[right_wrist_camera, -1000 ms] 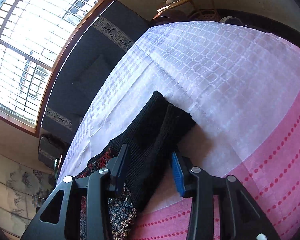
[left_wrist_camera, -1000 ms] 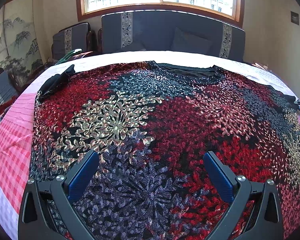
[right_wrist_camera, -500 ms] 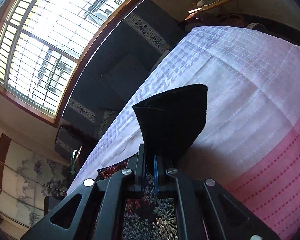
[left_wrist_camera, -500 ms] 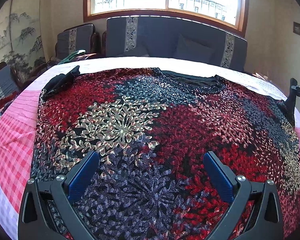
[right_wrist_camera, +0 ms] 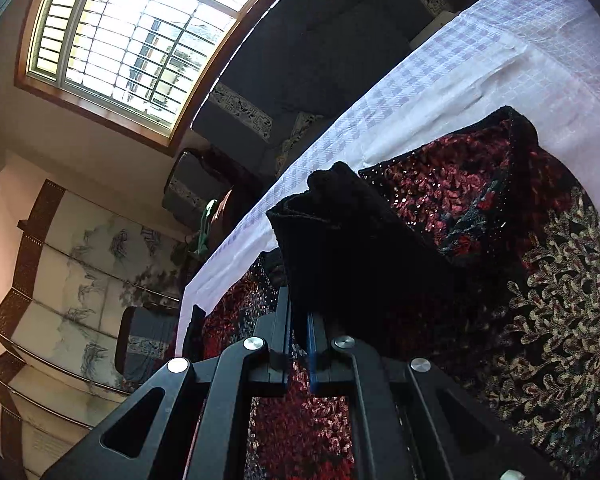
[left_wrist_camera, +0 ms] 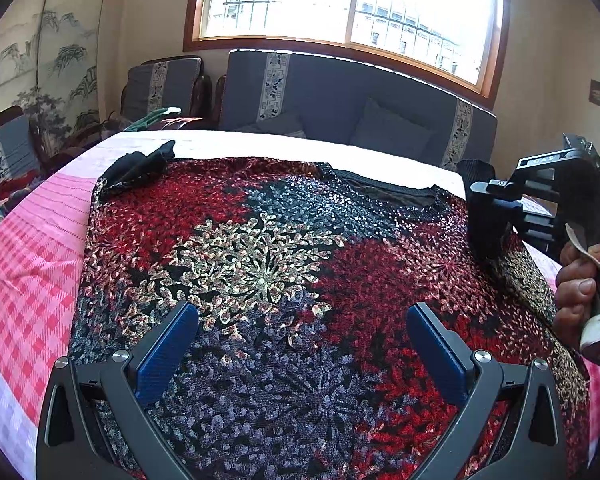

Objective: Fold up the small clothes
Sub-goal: 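Grasp a black sleeve with the right tool and fold it across the body, then grasp the other black sleeve with the left tool and fold it across the body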

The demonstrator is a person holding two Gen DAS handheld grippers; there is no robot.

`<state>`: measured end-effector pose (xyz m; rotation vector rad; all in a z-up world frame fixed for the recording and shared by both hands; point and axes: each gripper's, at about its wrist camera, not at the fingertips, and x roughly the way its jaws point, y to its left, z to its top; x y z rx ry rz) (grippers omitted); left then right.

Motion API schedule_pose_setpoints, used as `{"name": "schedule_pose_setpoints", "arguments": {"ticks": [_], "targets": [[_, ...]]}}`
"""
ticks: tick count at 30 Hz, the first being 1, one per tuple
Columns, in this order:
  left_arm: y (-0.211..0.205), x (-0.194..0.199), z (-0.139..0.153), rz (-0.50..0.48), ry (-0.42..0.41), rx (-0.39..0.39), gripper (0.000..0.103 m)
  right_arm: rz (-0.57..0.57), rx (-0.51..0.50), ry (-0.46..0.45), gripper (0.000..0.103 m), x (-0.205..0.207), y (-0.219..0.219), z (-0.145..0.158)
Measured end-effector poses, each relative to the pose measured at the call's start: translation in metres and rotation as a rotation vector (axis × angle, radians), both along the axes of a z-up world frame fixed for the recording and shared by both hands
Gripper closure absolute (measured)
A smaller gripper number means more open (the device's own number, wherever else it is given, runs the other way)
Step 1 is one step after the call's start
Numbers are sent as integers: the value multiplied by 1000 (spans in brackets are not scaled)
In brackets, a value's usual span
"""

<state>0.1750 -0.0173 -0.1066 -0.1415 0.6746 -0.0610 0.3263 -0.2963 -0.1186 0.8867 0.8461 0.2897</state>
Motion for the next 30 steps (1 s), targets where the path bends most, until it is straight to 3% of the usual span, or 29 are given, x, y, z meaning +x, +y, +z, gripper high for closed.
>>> {"name": "schedule_pose_setpoints", "arguments": {"ticks": [12,16,18,20,22,24,27,30], "targets": [[1,2,0,6,11,-9,0,102,-25,42,97,7,63,-29],[-1,4,-2,6,16,2,0,197,-51,63,90,10,84,-38],[-1,5,-3,7,21,5,0,242,-100,49,84,8,94,-35],[0,7,-4,11,29,3,0,306,-78,55,61,3,102,-33],[2,9,-6,17,38,-4,0,371,-30,10,55,-9,105,-26],[4,10,-8,24,46,-10,0,365,-47,-61,55,-32,98,-12],[7,11,-10,31,51,-18,0,353,10,-118,43,-70,65,1],[9,12,-11,31,60,-28,0,270,-4,-120,36,-107,15,7]]}}
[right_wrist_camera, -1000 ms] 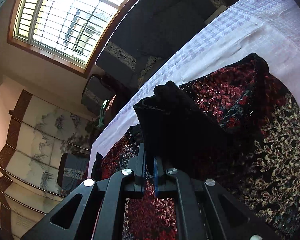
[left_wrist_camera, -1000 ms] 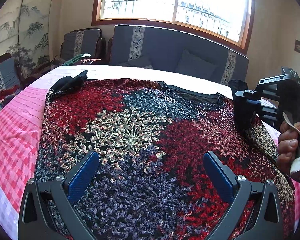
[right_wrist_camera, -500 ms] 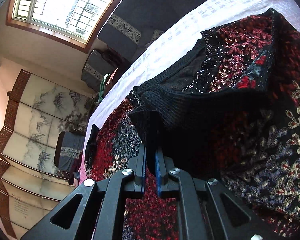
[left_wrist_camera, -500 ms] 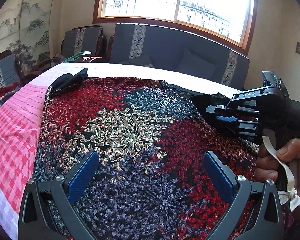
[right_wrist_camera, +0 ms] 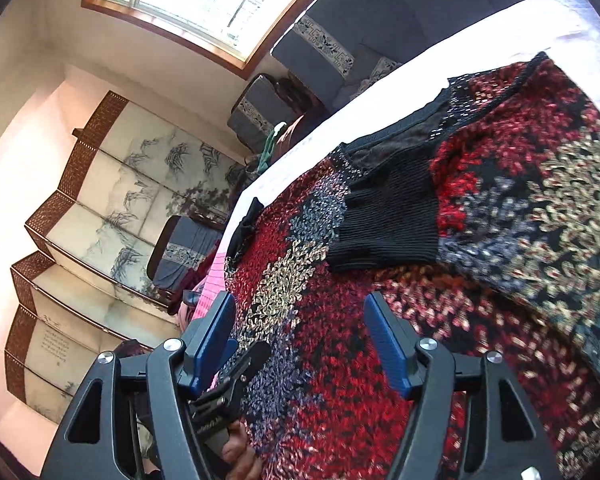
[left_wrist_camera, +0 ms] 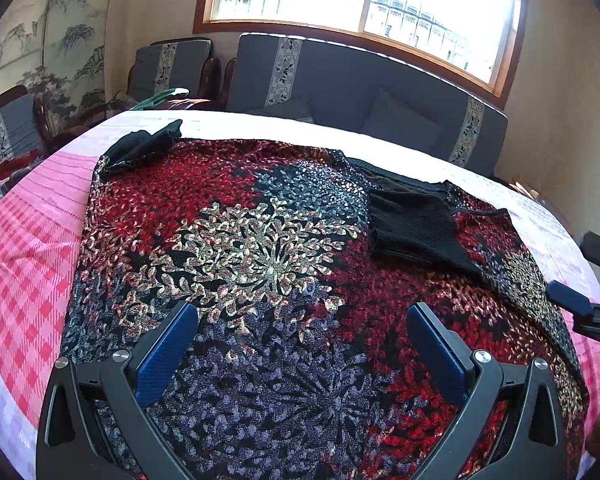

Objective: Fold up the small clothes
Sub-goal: 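Grasp the other black sleeve with the left tool and fold it across the body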

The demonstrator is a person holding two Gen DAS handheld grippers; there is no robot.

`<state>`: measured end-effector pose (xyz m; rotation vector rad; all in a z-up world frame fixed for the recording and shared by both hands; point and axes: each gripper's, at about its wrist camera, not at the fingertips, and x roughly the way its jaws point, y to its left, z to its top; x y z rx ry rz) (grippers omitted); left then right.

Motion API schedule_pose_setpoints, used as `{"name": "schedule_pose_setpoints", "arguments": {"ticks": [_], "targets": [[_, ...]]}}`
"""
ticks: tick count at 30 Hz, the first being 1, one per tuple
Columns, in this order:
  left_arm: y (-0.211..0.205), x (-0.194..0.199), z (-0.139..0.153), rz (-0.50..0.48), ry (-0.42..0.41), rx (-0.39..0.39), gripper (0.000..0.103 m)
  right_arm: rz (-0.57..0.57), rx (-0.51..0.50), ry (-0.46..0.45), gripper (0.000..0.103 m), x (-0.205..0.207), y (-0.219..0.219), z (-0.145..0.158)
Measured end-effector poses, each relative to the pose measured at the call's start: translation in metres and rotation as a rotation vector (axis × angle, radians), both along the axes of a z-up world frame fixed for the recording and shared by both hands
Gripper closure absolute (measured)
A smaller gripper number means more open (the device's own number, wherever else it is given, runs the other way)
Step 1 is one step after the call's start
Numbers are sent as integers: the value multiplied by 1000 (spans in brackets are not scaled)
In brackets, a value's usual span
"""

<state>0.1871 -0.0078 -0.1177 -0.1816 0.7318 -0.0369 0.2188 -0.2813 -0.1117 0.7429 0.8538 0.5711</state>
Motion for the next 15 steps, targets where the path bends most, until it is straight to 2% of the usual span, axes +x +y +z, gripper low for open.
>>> {"name": "schedule_pose_setpoints", "arguments": {"ticks": [4,7,9,12,15], "targets": [[8,3,-1,-24,8,-57,0,-231,-166,15,36,-51,-83,5],[18,-5,7,-14,2,-86,0,-370,-375,34,36,-75,-112,9],[32,-14,22,7,-30,-92,0,-412,-524,13,40,-81,-106,11],[67,-21,47,57,-80,-79,0,-461,-740,-6,40,-77,-91,3],[111,-12,69,116,-127,-7,0,-471,-851,-43,40,-75,-80,-9]]}}
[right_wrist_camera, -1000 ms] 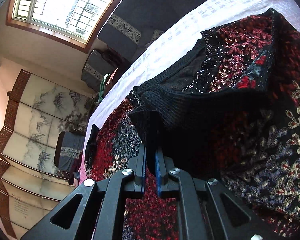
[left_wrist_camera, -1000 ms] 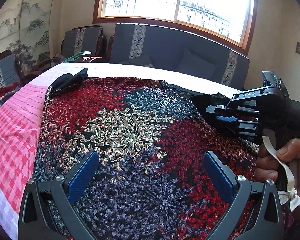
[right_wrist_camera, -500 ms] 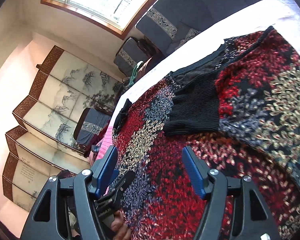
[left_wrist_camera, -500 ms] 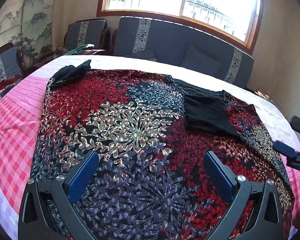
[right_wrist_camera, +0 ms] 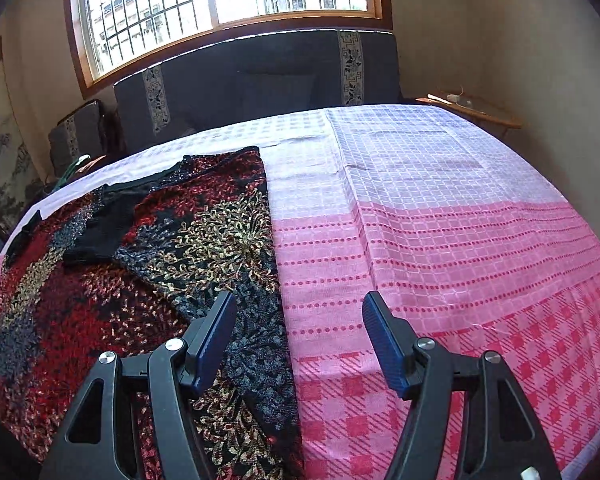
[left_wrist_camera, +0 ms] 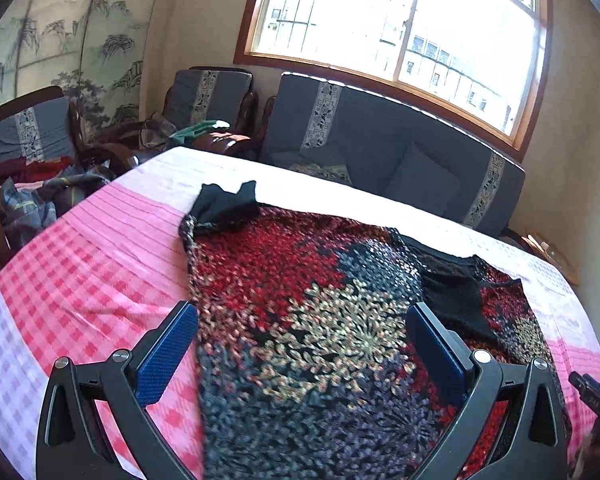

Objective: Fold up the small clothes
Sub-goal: 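Grasp the other black sleeve with the left tool and fold it across the body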

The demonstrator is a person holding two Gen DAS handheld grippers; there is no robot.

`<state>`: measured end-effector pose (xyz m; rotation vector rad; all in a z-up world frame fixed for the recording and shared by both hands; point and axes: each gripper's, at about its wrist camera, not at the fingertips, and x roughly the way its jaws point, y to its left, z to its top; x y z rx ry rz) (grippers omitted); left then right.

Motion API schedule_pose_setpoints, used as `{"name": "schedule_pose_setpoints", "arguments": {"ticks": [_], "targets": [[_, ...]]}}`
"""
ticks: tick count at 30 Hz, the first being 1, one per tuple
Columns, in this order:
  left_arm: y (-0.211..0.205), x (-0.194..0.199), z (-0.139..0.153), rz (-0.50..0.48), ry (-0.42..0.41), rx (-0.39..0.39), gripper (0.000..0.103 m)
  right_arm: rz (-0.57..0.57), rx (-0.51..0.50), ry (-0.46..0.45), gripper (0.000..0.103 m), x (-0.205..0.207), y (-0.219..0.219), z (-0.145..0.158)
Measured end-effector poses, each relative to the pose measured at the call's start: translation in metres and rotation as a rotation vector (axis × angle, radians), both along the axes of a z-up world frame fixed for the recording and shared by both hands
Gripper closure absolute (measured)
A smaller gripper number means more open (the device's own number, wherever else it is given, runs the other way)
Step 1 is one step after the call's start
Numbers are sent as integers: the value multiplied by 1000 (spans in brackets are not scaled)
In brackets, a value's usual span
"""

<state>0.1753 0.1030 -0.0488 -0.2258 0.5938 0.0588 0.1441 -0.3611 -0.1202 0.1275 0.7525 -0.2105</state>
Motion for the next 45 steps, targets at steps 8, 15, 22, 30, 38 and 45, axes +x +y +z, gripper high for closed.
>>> {"name": "schedule_pose_setpoints", "arguments": {"ticks": [8,15,22,30,38,45], "targets": [[63,117,13,-133,100,311,1,29,-4,24,38,2,6,-8],[158,214,-51,-108,391,-18,26,34,-14,50,36,7,10,-12],[156,247,-93,-126,453,-42,30,36,-60,69,31,9,18,-13],[156,234,-55,-22,268,-117,98,46,-63,101,29,14,20,-18],[44,191,36,-226,96,-168,98,55,-61,97,26,14,21,-18],[-117,163,36,-471,113,-91,98,62,-8,68,23,10,15,-15]]}}
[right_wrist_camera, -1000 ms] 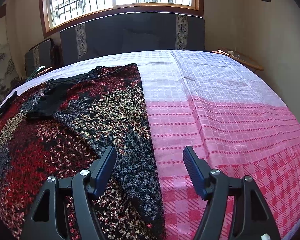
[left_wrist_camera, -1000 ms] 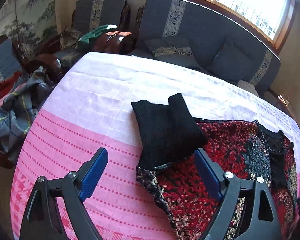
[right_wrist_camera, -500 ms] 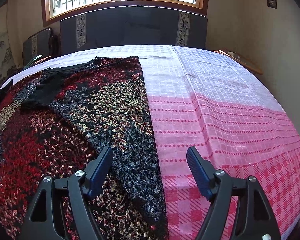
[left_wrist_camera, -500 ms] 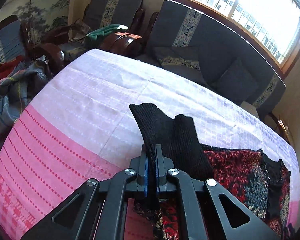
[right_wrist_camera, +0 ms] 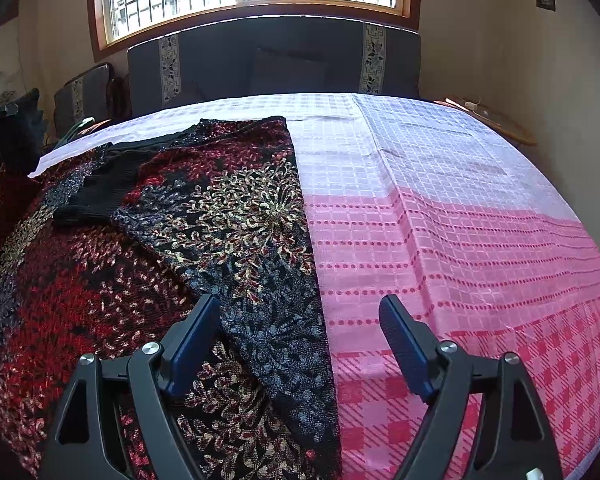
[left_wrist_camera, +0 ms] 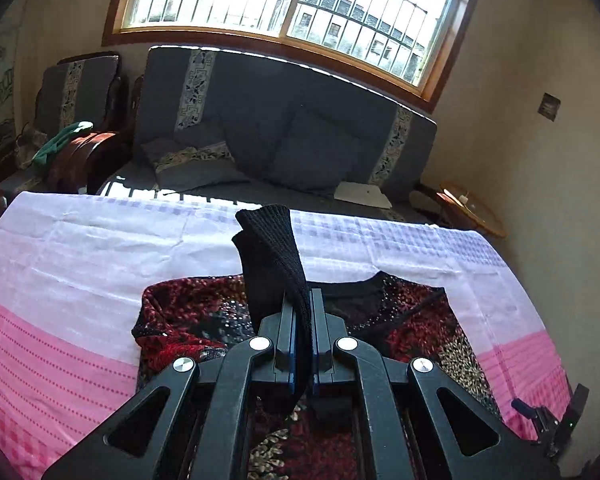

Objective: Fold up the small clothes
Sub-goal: 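Grasp the other black sleeve with the left tool and fold it across the body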

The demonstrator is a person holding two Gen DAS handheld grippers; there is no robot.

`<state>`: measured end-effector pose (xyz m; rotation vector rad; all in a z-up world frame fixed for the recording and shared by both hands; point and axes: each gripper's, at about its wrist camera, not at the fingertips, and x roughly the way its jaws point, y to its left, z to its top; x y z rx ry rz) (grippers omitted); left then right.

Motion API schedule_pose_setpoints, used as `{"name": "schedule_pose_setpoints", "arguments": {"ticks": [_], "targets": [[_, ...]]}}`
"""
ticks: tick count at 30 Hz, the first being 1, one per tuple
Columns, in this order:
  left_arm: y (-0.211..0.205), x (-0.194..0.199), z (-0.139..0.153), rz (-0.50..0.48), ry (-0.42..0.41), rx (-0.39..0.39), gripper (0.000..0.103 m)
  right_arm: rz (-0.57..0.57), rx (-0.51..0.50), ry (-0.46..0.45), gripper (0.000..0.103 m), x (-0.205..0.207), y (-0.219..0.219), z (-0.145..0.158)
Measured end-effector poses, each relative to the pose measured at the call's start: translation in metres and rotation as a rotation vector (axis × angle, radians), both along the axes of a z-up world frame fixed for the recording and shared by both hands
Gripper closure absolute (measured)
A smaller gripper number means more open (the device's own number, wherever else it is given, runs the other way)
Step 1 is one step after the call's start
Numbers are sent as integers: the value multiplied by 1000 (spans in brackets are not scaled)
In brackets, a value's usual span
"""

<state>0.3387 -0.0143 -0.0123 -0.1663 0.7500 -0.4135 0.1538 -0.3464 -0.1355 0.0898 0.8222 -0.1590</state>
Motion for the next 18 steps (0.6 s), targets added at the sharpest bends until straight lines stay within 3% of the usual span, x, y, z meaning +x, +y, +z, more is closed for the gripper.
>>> {"name": "schedule_pose_setpoints", "arguments": {"ticks": [7,10,13,14,15,17,18], "targets": [[-120,-30,-65,-227,22,70,98,3,52,-29,23,-4,-7,2],[-145,-49,-76,-264,-35,119,93,1,72,-40,23,-5,-10,4],[-147,-59,-73,-334,5,59,92,3,82,-43,22,-5,-10,4],[-143,-63,-69,-346,6,38,85,4,84,-44,22,-5,-10,4],[-138,-69,-65,-344,-3,38,59,3,84,-44,22,-5,-10,4],[-119,-83,-55,-283,-56,56,18,-6,81,-60,23,-8,-10,8],[-101,-93,-49,-243,-95,41,15,2,98,-77,23,-10,-11,13]]}}
